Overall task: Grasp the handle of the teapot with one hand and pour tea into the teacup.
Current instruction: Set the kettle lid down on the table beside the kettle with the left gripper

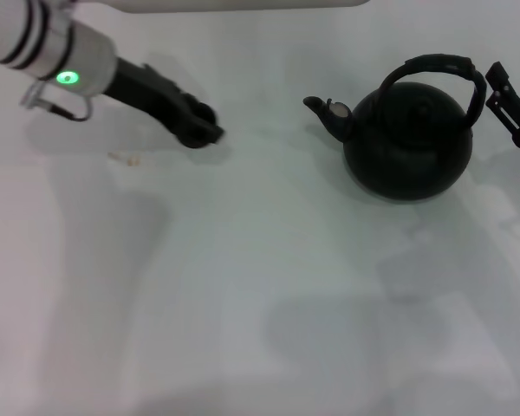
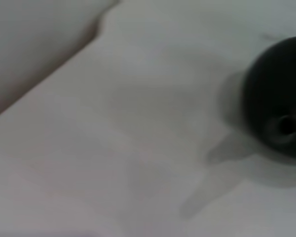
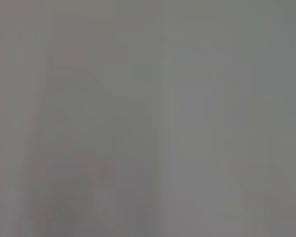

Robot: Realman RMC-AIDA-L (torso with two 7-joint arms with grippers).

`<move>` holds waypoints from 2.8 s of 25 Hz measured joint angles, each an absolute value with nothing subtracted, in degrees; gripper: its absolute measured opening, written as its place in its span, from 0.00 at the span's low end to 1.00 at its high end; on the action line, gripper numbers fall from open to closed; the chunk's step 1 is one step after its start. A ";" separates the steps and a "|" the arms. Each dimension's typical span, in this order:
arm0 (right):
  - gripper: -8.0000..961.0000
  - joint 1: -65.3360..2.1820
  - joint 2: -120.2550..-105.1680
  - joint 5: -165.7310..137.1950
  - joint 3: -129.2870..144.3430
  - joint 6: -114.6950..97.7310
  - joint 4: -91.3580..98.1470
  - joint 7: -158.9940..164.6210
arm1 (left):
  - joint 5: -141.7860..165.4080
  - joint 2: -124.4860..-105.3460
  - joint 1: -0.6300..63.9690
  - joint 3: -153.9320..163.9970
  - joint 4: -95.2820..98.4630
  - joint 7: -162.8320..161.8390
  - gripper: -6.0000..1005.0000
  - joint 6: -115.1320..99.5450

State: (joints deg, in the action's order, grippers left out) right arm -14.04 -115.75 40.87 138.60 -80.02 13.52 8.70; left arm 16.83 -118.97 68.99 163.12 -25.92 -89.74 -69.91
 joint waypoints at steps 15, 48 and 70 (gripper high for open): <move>0.92 -14.12 -115.75 40.87 138.60 -79.53 13.95 8.72 | 25.73 -119.01 72.99 163.09 -9.09 -89.76 0.74 -65.81; 0.92 -13.97 -115.84 40.52 139.13 -79.69 14.15 9.14 | 32.61 -119.18 72.90 163.04 -5.36 -92.88 0.78 -63.03; 0.92 -13.74 -115.84 40.79 139.12 -79.85 14.15 9.14 | 32.20 -119.02 73.64 162.99 -4.21 -93.19 0.84 -63.38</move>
State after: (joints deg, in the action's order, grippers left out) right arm -13.75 -115.84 40.78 139.12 -79.85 14.15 9.14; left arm 32.20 -119.02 73.64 162.99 -4.21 -93.19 -63.38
